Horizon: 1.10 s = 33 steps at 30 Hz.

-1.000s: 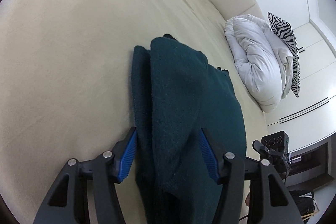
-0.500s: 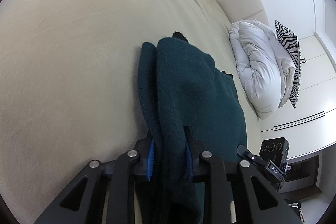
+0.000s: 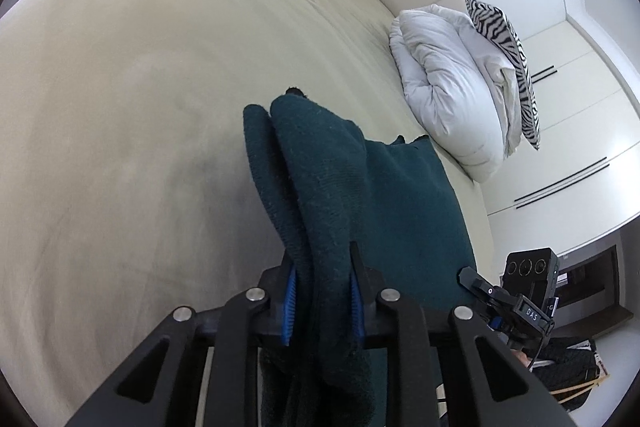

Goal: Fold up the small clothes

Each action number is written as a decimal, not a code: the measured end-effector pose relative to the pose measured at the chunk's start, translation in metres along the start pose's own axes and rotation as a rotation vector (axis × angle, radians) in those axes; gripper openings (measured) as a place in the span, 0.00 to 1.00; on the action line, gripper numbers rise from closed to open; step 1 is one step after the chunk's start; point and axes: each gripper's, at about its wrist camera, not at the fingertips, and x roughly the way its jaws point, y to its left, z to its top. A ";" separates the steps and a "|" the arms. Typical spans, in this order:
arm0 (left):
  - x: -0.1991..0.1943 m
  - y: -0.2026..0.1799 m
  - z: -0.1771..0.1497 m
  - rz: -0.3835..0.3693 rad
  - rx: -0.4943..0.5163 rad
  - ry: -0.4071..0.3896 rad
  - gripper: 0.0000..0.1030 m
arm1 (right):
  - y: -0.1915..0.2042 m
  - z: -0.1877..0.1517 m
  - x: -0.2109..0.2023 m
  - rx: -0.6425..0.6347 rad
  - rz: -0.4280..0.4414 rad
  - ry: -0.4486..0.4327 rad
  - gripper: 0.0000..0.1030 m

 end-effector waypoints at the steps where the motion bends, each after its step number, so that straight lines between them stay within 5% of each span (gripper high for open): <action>1: -0.001 -0.005 -0.010 -0.001 0.008 0.007 0.23 | -0.003 -0.008 -0.007 0.001 -0.005 0.001 0.37; 14: 0.000 -0.031 -0.099 -0.013 0.035 0.074 0.23 | -0.025 -0.105 -0.074 0.046 -0.014 -0.016 0.37; 22: 0.023 -0.005 -0.130 0.008 -0.015 0.121 0.24 | -0.055 -0.142 -0.063 0.116 -0.050 0.014 0.37; 33: 0.024 0.013 -0.141 -0.052 -0.057 0.088 0.30 | -0.076 -0.160 -0.050 0.137 0.030 -0.023 0.40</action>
